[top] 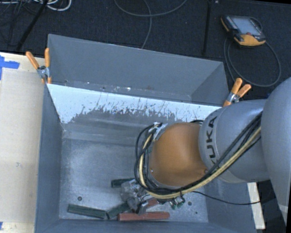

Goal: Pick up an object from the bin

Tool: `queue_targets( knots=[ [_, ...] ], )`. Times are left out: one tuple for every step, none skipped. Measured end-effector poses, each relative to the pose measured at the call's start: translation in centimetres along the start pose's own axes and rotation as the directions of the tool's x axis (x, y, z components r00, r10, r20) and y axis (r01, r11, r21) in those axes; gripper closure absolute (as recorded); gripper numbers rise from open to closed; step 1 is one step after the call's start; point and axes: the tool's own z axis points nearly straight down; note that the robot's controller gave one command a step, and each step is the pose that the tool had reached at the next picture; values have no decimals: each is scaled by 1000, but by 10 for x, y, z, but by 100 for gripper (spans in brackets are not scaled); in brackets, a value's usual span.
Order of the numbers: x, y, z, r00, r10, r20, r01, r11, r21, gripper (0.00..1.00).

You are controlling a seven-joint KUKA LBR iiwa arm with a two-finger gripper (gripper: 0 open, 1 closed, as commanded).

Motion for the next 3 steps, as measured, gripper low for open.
queue_targets(
  knots=[
    [-2, -1, 0, 1000, 1, 6, -1, 1000, 2, 0],
    [0, 0, 0, 1000, 3, 0, -3, 1000, -1, 100],
    [1, 0, 1, 1000, 3, -1, -3, 1000, -1, 0]
  ],
)
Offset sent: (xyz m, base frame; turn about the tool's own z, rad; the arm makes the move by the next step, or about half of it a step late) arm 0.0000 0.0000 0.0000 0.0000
